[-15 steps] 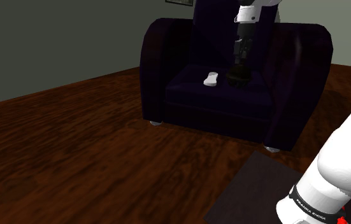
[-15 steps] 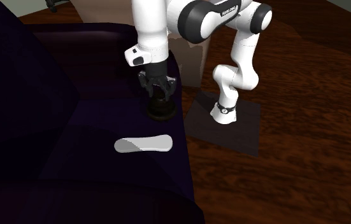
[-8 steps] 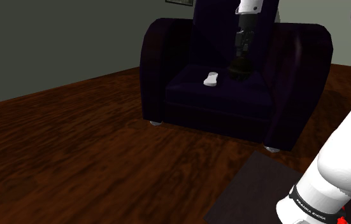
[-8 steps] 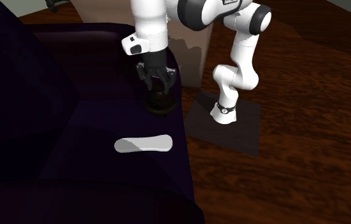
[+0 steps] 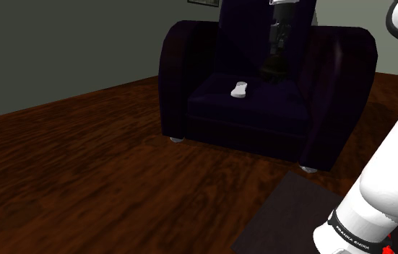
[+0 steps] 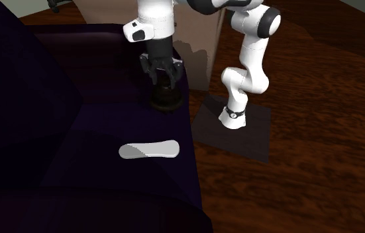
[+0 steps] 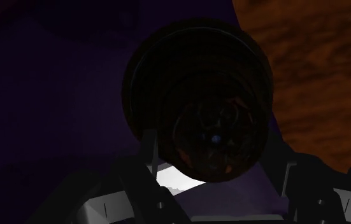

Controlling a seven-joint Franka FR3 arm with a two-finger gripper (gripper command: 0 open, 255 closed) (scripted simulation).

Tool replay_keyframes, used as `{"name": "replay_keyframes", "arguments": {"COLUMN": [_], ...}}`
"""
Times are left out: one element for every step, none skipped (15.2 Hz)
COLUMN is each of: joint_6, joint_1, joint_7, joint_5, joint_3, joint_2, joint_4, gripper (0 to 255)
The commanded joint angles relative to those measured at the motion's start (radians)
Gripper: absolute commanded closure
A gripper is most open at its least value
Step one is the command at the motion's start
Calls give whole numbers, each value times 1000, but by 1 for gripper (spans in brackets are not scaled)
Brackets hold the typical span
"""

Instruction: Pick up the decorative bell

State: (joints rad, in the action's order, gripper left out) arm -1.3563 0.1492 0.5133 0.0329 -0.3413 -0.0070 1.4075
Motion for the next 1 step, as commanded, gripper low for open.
{"name": "replay_keyframes", "arguments": {"joint_6": [11], "joint_1": [0], "joint_7": [1], "joint_5": [0], "joint_3": [0], "joint_2": [2], "joint_4": [-13], "gripper": [255]}}
